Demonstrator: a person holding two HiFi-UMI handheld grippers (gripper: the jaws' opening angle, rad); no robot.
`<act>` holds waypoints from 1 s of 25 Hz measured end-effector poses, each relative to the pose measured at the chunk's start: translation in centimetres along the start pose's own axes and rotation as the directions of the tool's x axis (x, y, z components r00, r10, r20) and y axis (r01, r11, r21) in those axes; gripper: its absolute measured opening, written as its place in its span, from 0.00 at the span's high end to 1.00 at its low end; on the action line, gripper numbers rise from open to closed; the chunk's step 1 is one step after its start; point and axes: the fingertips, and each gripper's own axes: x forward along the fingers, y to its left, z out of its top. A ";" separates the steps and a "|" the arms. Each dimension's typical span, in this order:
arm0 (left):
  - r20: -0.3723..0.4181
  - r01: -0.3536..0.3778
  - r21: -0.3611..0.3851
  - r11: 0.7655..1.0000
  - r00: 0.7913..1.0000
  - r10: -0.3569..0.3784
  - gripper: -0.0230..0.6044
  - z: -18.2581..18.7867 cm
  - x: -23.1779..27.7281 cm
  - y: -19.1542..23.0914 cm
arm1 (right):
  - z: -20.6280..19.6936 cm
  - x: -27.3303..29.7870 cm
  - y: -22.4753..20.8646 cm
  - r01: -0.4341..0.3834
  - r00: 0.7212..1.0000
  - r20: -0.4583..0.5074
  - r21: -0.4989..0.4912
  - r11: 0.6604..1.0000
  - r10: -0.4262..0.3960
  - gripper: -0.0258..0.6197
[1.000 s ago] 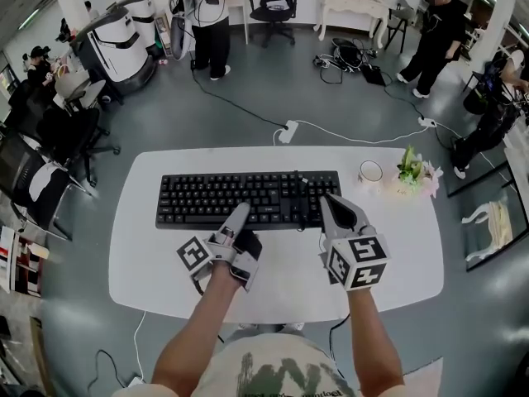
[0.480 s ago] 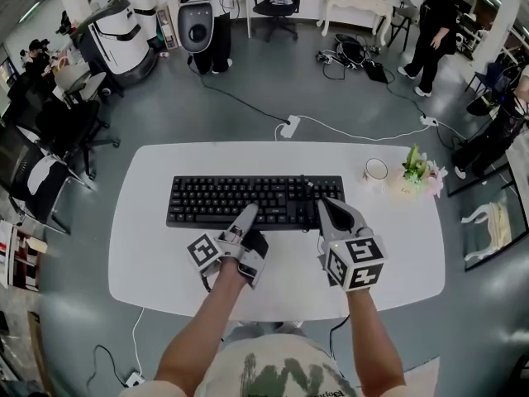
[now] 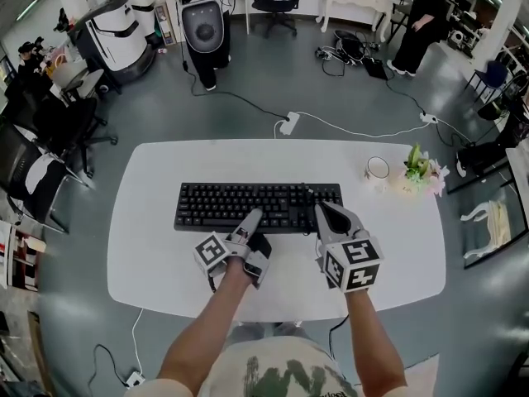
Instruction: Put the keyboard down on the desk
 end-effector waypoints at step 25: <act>0.010 -0.153 -0.091 0.984 0.988 0.154 0.81 0.3 0.3 6.5 | -2.6 2.0 -0.1 0.001 0.997 -0.076 0.024 1.000 0.001 0.96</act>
